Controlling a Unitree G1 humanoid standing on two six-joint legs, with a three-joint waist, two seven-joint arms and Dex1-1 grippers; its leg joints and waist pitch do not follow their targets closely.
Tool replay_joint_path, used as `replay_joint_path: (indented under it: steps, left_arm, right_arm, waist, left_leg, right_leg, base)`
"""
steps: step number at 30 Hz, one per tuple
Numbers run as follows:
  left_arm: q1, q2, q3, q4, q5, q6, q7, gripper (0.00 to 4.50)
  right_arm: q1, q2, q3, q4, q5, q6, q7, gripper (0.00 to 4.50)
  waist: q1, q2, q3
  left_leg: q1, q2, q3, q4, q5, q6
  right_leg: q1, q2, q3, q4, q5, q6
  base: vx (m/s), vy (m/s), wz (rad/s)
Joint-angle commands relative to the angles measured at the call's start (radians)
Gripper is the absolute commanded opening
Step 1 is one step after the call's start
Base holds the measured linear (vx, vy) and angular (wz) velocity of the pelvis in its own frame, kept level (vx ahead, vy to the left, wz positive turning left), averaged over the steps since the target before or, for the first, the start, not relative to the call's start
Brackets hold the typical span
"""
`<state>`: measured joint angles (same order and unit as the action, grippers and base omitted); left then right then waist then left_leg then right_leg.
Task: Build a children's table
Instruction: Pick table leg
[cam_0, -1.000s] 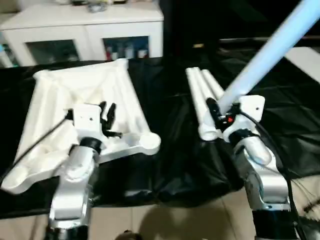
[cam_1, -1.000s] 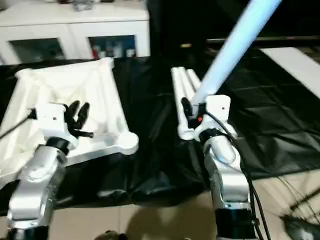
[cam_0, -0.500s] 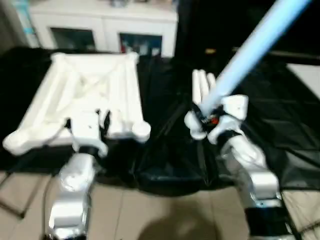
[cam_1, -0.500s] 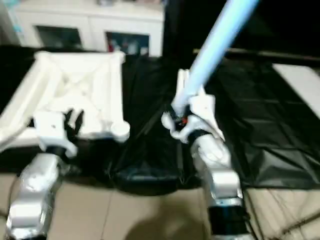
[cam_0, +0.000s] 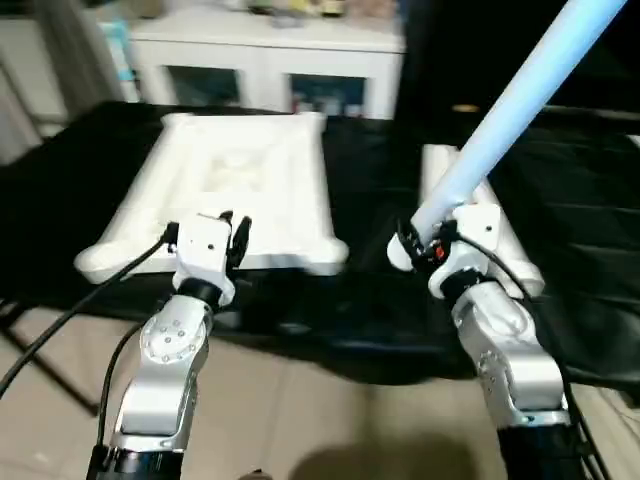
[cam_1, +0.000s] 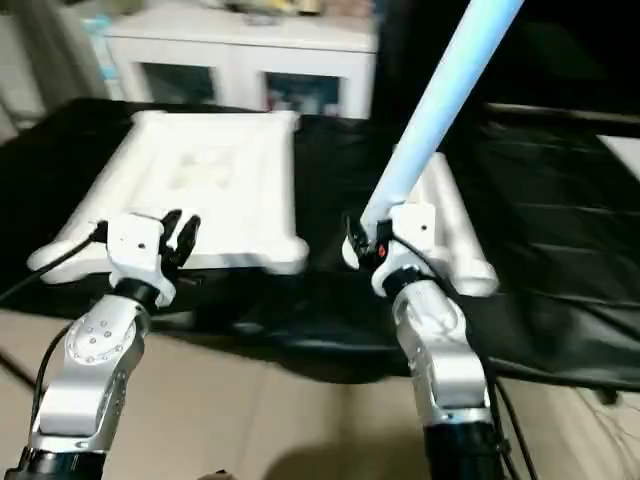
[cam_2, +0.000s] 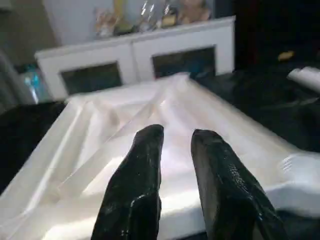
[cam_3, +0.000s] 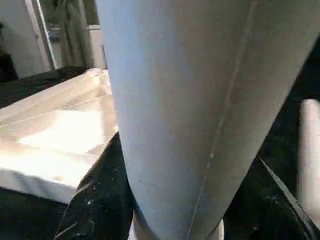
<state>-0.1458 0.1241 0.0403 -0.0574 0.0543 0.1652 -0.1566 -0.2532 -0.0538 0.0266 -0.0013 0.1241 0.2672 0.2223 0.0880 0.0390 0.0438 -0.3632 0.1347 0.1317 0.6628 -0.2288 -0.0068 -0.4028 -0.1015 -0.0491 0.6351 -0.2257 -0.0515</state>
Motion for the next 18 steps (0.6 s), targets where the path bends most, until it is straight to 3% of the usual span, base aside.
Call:
replay_joint_path:
  steps: [1,2,3,4,5,6,7,8,9,10,11,12,13,14,15,16,17,18]
  left_arm:
    - [-0.007,0.001,-0.008,0.007,0.001,-0.017,0.008,1.23]
    - [-0.008,0.002,-0.008,0.009,0.001,-0.018,0.009,1.23]
    - [-0.011,0.003,-0.006,0.012,0.0,-0.017,0.01,1.23]
    - [-0.016,0.003,-0.005,0.015,-0.002,-0.017,0.009,1.23]
    - [-0.023,0.001,0.0,0.021,-0.009,-0.018,0.009,1.23]
    - [-0.031,-0.004,0.006,0.027,-0.016,-0.01,0.011,1.23]
    - [-0.034,-0.006,0.008,0.029,-0.019,-0.005,0.013,1.23]
    - [-0.047,-0.003,0.006,0.037,-0.007,-0.008,0.022,1.23]
    - [-0.05,-0.001,0.005,0.039,-0.004,-0.009,0.024,1.23]
    - [-0.056,-0.002,0.006,0.044,-0.002,-0.007,0.029,1.23]
    - [-0.062,-0.006,0.01,0.049,-0.004,-0.007,0.041,1.23]
    - [-0.067,-0.007,0.011,0.052,0.0,-0.01,0.051,1.23]
    - [-0.068,-0.006,0.011,0.053,0.003,-0.01,0.054,1.23]
    - [-0.068,0.0,0.003,0.05,0.021,-0.016,0.06,1.23]
    - [-0.068,0.0,0.003,0.047,0.02,-0.019,0.06,1.23]
    - [-0.067,0.0,0.003,0.045,0.018,-0.02,0.06,1.23]
    - [-0.071,-0.006,0.007,0.03,0.011,0.016,0.067,1.23]
    - [-0.072,-0.009,0.01,0.018,0.007,0.032,0.071,1.23]
  right_arm:
    - [0.007,-0.014,-0.017,-0.04,-0.004,-0.007,-0.014,1.86]
    - [0.006,-0.013,-0.017,-0.039,-0.005,-0.007,-0.016,1.86]
    - [0.004,-0.012,-0.018,-0.037,-0.008,-0.006,-0.022,1.86]
    - [0.002,-0.011,-0.019,-0.035,-0.011,-0.006,-0.028,1.86]
    - [0.0,-0.01,-0.022,-0.032,-0.013,-0.006,-0.033,1.86]
    - [-0.002,-0.01,-0.024,-0.029,-0.014,-0.006,-0.036,1.86]
    - [-0.003,-0.01,-0.024,-0.028,-0.014,-0.006,-0.036,1.86]
    - [-0.007,-0.011,-0.027,-0.025,-0.015,-0.008,-0.039,1.86]
    - [-0.008,-0.011,-0.027,-0.024,-0.016,-0.008,-0.04,1.86]
    - [-0.009,-0.012,-0.028,-0.022,-0.017,-0.009,-0.041,1.86]
    - [-0.012,-0.013,-0.026,-0.019,-0.019,-0.01,-0.044,1.86]
    - [-0.019,-0.014,-0.026,-0.011,-0.02,-0.011,-0.046,1.86]
    - [-0.021,-0.015,-0.026,-0.009,-0.02,-0.011,-0.046,1.86]
    - [-0.028,-0.014,-0.025,-0.003,-0.02,-0.013,-0.046,1.86]
    - [-0.033,-0.013,-0.025,0.002,-0.02,-0.014,-0.046,1.86]
    - [-0.036,-0.012,-0.025,0.005,-0.019,-0.015,-0.046,1.86]
    - [-0.048,-0.009,-0.025,0.019,-0.018,-0.017,-0.045,1.86]
    - [-0.056,-0.005,-0.023,0.036,-0.019,-0.024,-0.043,1.86]
  waist:
    - [-0.045,0.03,-0.05]
    - [-0.053,0.022,-0.048]
    - [-0.056,-0.003,-0.043]
    - [-0.027,-0.047,-0.059]
    - [-0.002,-0.055,-0.065]
    - [-0.002,-0.032,-0.069]
    - [-0.03,-0.036,-0.056]
    - [-0.03,-0.035,-0.05]
    - [-0.03,-0.027,-0.05]
    - [-0.084,0.018,-0.056]
    - [-0.097,0.028,-0.06]
    - [-0.1,0.037,-0.064]
    - [-0.1,0.044,-0.062]
    - [-0.1,0.043,-0.063]
    - [-0.103,0.046,-0.067]
    - [-0.096,0.037,-0.074]
    - [-0.094,0.022,-0.075]
    - [-0.086,0.018,-0.073]
  left_leg:
    - [0.051,0.073,-0.013,-0.183,-0.287,0.307]
    - [0.05,0.078,-0.014,-0.185,-0.284,0.327]
    - [0.042,0.076,-0.005,-0.175,-0.292,0.317]
    - [-0.001,0.031,0.016,-0.07,-0.325,0.216]
    - [-0.008,0.034,-0.004,0.033,-0.287,0.158]
    - [-0.07,0.057,-0.089,0.128,-0.169,0.035]
    - [-0.1,0.052,-0.117,0.13,-0.159,-0.031]
    - [-0.079,0.042,-0.112,0.092,-0.155,-0.054]
    - [-0.048,0.034,-0.101,0.026,-0.153,-0.043]
    - [0.005,0.051,-0.095,-0.116,-0.274,0.045]
    - [0.009,0.075,-0.116,-0.133,-0.351,-0.001]
    - [0.002,0.086,-0.138,-0.143,-0.389,-0.111]
    - [0.009,0.121,-0.167,-0.155,-0.361,-0.203]
    - [0.023,0.157,-0.18,-0.162,-0.336,-0.211]
    - [0.035,0.207,-0.209,-0.176,-0.251,-0.158]
    - [0.034,0.211,-0.202,-0.171,-0.23,-0.068]
    - [0.034,0.203,-0.194,-0.168,-0.225,-0.011]
    - [0.024,0.168,-0.171,-0.173,-0.254,0.071]
  right_leg:
    - [-0.017,0.048,-0.07,0.059,-0.089,-0.057]
    - [-0.013,0.039,-0.074,0.065,-0.062,-0.036]
    - [-0.004,-0.002,-0.056,0.026,-0.058,0.007]
    - [0.037,-0.163,0.061,-0.106,-0.24,0.027]
    - [0.04,-0.269,0.14,-0.168,-0.379,-0.006]
    - [0.078,-0.357,0.194,-0.179,-0.522,-0.041]
    - [0.092,-0.319,0.131,-0.168,-0.534,-0.083]
    - [0.075,-0.26,0.08,-0.166,-0.555,-0.095]
    - [0.062,-0.19,0.032,-0.16,-0.557,-0.104]
    - [0.008,0.032,-0.043,-0.05,-0.35,-0.06]
    - [0.008,0.042,-0.031,-0.006,-0.202,-0.057]
    - [0.025,0.039,-0.022,0.008,0.047,-0.059]
    - [0.028,0.033,-0.024,0.01,0.102,-0.054]
    - [0.012,0.029,-0.025,0.018,0.055,-0.04]
    - [-0.01,0.028,-0.024,0.063,-0.06,-0.002]
    - [-0.013,0.026,-0.016,0.085,-0.124,0.036]
    - [-0.011,0.02,-0.009,0.082,-0.128,0.039]
    - [0.006,0.014,-0.001,0.067,-0.109,0.019]
  base:
    - [-0.043,0.224,0.11]
    - [-0.047,0.173,0.0]
    - [-0.047,0.173,0.0]
    - [-0.05,0.144,0.09]
    - [-0.025,0.069,0.11]
    - [-0.058,0.187,0.0]
    - [-0.056,0.238,-0.29]
    - [-0.056,0.238,-0.29]
    - [-0.045,0.252,-0.17]
    - [-0.058,0.213,0.17]
    - [-0.092,0.327,0.12]
    - [-0.07,0.195,0.11]
    - [-0.063,0.172,-0.01]
    - [-0.062,0.077,0.03]
    - [-0.062,0.077,0.03]
    - [-0.071,0.015,0.02]
    - [-0.085,-0.029,0.02]
    - [-0.085,-0.029,0.02]
